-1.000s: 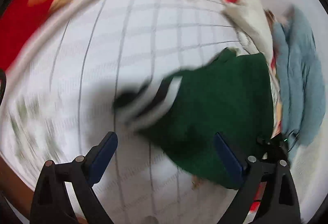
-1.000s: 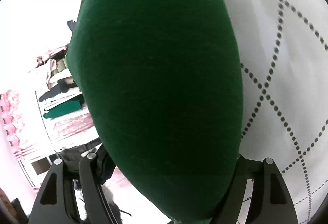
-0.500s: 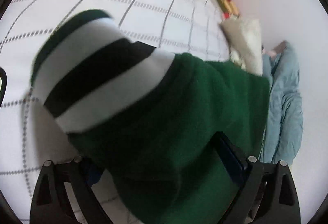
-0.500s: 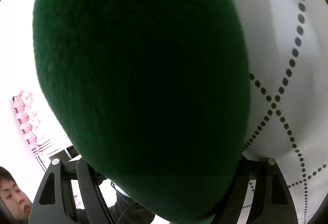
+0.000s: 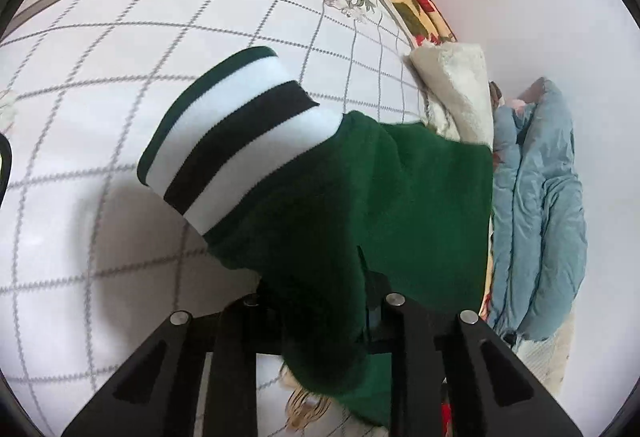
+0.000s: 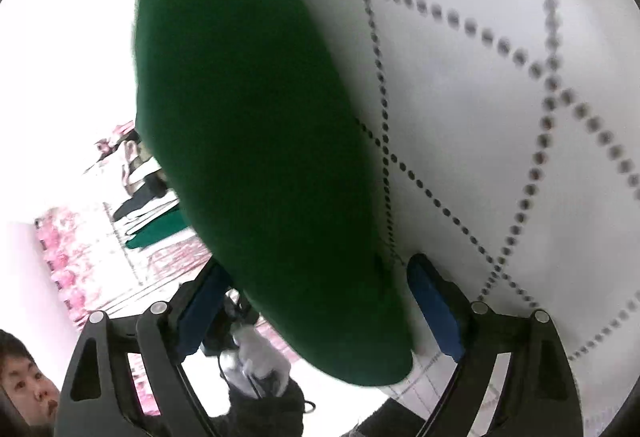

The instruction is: Fold large clothes

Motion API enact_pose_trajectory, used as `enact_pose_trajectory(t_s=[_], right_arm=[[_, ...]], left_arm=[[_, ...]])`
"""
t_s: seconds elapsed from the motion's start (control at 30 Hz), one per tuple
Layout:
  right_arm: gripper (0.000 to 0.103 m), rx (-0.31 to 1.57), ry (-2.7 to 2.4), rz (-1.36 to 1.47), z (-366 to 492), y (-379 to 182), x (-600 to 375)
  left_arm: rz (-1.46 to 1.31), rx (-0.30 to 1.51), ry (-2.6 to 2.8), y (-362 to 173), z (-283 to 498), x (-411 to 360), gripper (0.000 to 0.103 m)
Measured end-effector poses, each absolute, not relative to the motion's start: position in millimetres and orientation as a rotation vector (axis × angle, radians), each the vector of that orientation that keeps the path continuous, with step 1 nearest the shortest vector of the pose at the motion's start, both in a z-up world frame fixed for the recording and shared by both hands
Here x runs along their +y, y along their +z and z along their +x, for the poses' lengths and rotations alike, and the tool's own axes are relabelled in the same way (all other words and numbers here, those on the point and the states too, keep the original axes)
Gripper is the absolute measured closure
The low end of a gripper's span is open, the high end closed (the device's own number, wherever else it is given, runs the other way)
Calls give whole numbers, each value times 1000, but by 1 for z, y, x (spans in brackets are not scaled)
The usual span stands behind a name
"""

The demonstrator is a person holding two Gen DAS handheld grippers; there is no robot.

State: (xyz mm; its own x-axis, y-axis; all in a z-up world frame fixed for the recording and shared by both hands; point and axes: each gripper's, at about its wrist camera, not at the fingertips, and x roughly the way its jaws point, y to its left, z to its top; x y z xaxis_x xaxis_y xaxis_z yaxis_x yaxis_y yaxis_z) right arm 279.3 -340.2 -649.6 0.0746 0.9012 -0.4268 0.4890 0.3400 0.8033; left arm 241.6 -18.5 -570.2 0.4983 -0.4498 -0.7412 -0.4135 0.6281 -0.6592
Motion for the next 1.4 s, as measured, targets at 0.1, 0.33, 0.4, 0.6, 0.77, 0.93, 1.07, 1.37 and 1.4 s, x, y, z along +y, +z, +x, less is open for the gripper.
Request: enact_pose_trajectory(t_s=[0.1, 0.33, 0.4, 0.6, 0.77, 0.93, 1.07, 1.37, 1.4], right_arm=[[11, 1548, 564, 1311, 292, -657, -330], [22, 1594, 640, 1170, 324, -656, -270], [34, 1585, 611, 1173, 327, -655, -270], [63, 1432, 554, 1087, 337, -616, -264], [68, 1348, 562, 1014, 352, -564, -256], [69, 1308, 594, 964, 373, -508, -249], [69, 1263, 610, 915, 397, -458, -252], [69, 1170, 673, 822, 527, -324, -231], [70, 1162, 689, 802, 554, -311, -229]], left_arm=[[-970, 1114, -25, -586, 250, -20, 76], [-1060, 1073, -121, -611, 287, -28, 29], [-1031, 1022, -110, -603, 297, -33, 30], [-972, 979, -91, -567, 310, -38, 69], [-930, 953, -117, -528, 321, -40, 77], [-920, 900, -146, -481, 342, -38, 77], [-934, 868, -168, -451, 367, -37, 77], [-988, 726, -175, -386, 468, -44, 77], [-993, 710, -173, -382, 479, -47, 77]])
